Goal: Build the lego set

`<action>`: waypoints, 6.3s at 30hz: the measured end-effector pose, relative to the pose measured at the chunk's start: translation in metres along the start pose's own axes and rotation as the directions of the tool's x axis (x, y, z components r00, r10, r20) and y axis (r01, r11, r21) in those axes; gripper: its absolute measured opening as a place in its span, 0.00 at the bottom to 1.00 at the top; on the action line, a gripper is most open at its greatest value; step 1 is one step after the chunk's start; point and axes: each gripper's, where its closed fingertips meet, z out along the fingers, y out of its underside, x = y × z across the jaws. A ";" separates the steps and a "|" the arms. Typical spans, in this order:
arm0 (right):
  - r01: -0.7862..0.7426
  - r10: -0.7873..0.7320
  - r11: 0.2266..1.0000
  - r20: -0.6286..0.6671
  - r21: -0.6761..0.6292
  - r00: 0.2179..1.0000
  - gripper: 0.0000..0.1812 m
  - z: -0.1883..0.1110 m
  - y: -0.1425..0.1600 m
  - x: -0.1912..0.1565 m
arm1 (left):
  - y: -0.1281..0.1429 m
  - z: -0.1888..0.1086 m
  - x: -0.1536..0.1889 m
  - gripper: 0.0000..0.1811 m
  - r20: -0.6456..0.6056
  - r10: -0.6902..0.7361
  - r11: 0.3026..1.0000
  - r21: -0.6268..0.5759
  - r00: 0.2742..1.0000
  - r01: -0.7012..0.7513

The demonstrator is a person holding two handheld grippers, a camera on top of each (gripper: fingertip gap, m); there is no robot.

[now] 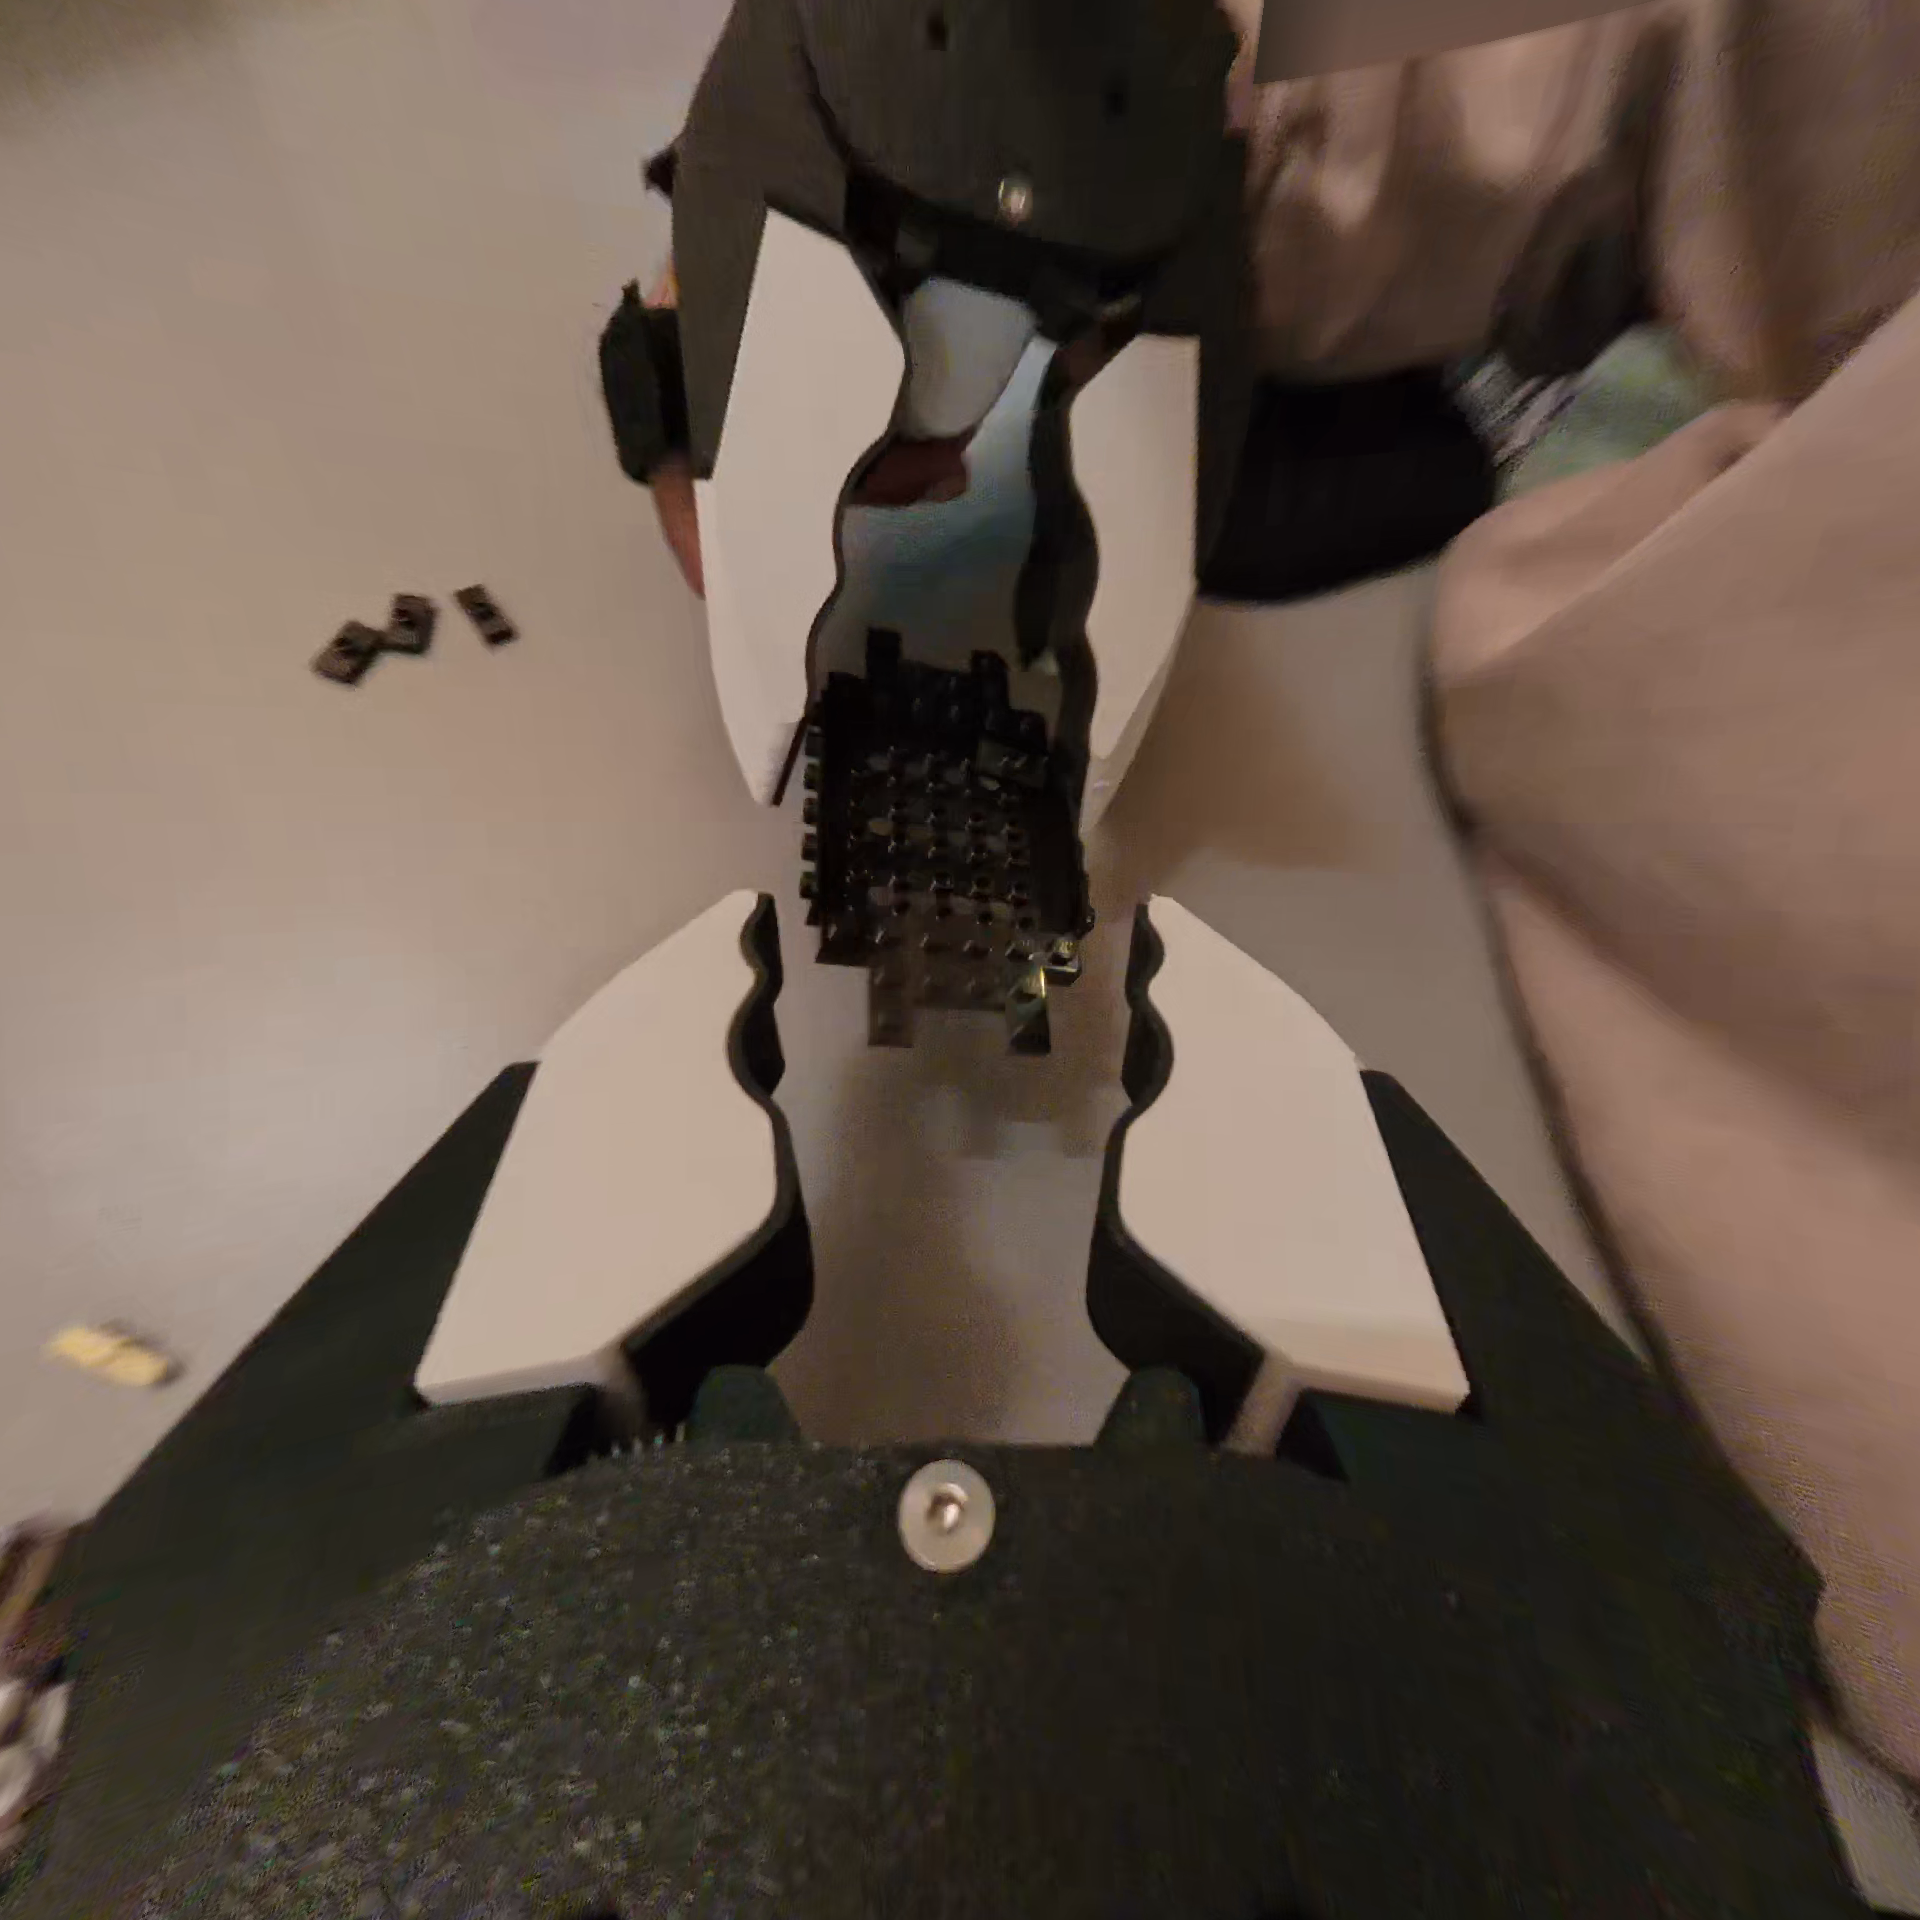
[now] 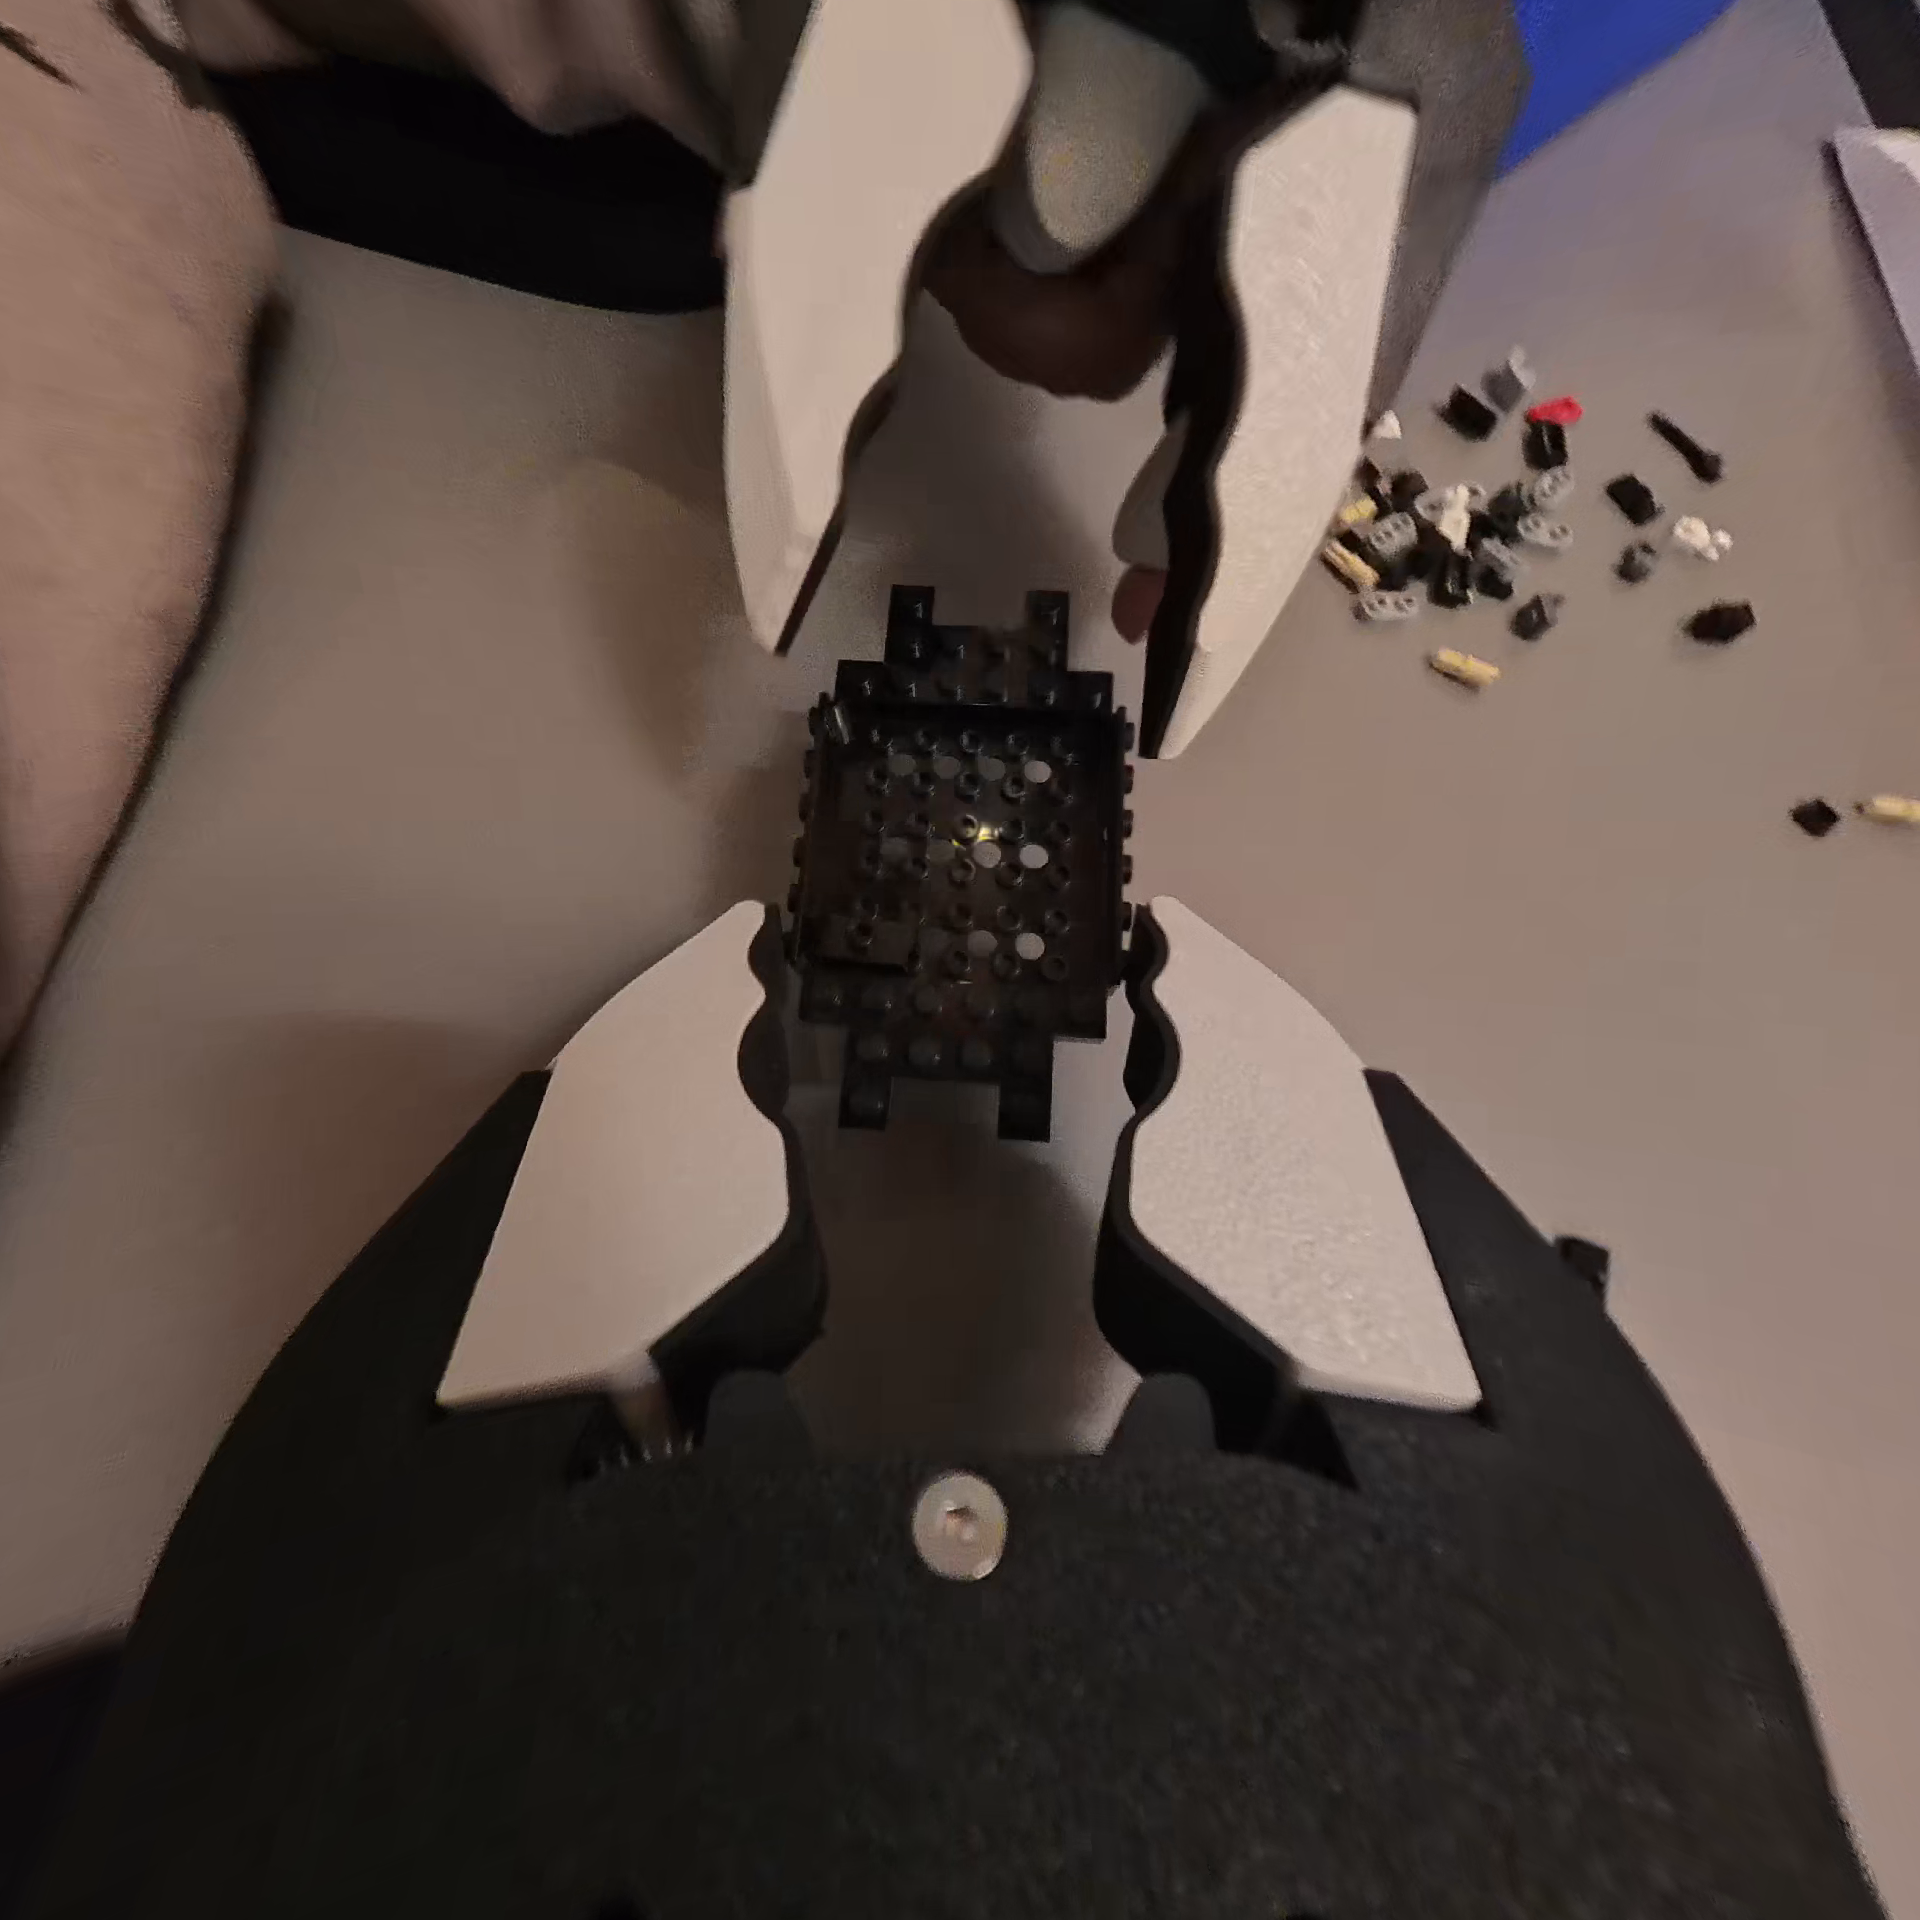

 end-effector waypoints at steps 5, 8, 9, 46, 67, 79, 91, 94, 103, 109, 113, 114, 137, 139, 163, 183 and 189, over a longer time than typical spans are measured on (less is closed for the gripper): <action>0.157 -0.160 0.986 0.057 0.048 0.986 0.35 -0.012 -0.014 -0.013 | -0.016 -0.013 0.010 0.31 -0.274 -0.277 0.941 0.117 0.921 0.317; 0.233 -0.236 0.970 0.043 0.072 0.971 0.35 -0.016 -0.023 -0.014 | -0.016 -0.008 0.017 0.27 -0.372 -0.358 0.905 0.089 0.856 0.417; 0.257 -0.260 0.964 0.038 0.072 0.965 0.35 -0.017 -0.025 -0.014 | -0.019 -0.007 0.019 0.26 -0.400 -0.370 0.893 0.095 0.838 0.439; -0.765 0.839 0.457 0.066 0.453 0.540 0.12 -0.015 -0.011 0.025 | -0.023 -0.024 -0.028 0.05 -0.085 -0.662 0.724 0.183 0.744 0.665; -0.777 0.830 0.400 0.169 0.486 0.532 0.09 -0.023 -0.017 0.024 | -0.028 -0.025 -0.022 0.05 -0.133 -0.690 0.696 0.146 0.711 0.703; -0.827 0.853 0.321 0.237 0.462 0.464 0.08 -0.022 -0.015 0.023 | -0.024 -0.021 -0.024 0.06 -0.259 -0.752 0.605 0.093 0.606 0.791; -0.848 0.868 0.302 0.242 0.435 0.433 0.07 -0.019 -0.011 0.021 | -0.017 -0.017 -0.026 0.05 -0.342 -0.785 0.522 0.080 0.516 0.849; -0.848 0.867 0.301 0.245 0.436 0.433 0.07 -0.019 -0.011 0.021 | -0.018 -0.017 -0.026 0.05 -0.345 -0.784 0.521 0.085 0.515 0.849; -0.836 0.847 0.313 0.266 0.451 0.461 0.07 -0.022 -0.016 0.019 | -0.023 -0.021 -0.020 0.06 -0.347 -0.751 0.562 0.112 0.562 0.819; -0.806 0.822 0.344 0.260 0.482 0.506 0.07 -0.025 -0.021 0.018 | -0.027 -0.024 -0.014 0.06 -0.331 -0.710 0.607 0.160 0.622 0.779; -0.775 0.808 0.381 0.226 0.504 0.544 0.06 -0.027 -0.024 0.018 | -0.029 -0.026 -0.013 0.06 -0.320 -0.688 0.628 0.187 0.651 0.756; -0.772 0.804 0.386 0.226 0.504 0.550 0.06 -0.028 -0.024 0.018 | -0.029 -0.026 -0.012 0.06 -0.317 -0.681 0.636 0.194 0.661 0.747; -0.755 0.792 0.411 0.210 0.510 0.573 0.06 -0.027 -0.021 0.020 | -0.024 -0.022 -0.018 0.06 -0.347 -0.617 0.660 0.261 0.706 0.705; -0.749 0.783 0.420 0.213 0.512 0.585 0.06 -0.028 -0.022 0.019 | -0.024 -0.022 -0.016 0.06 -0.361 -0.609 0.658 0.267 0.706 0.704; -0.692 0.745 0.491 0.156 0.528 0.648 0.05 -0.027 -0.024 0.020 | -0.025 -0.023 -0.020 0.05 -0.234 -0.478 0.746 0.400 0.847 0.532; -0.651 0.714 0.524 0.133 0.550 0.687 0.05 -0.026 -0.028 0.024 | -0.029 -0.029 -0.023 0.05 -0.189 -0.429 0.757 0.458 0.883 0.466; -0.696 0.748 0.486 0.161 0.529 0.644 0.05 -0.024 -0.024 0.028 | -0.029 -0.028 -0.033 0.05 -0.212 -0.520 0.700 0.449 0.827 0.555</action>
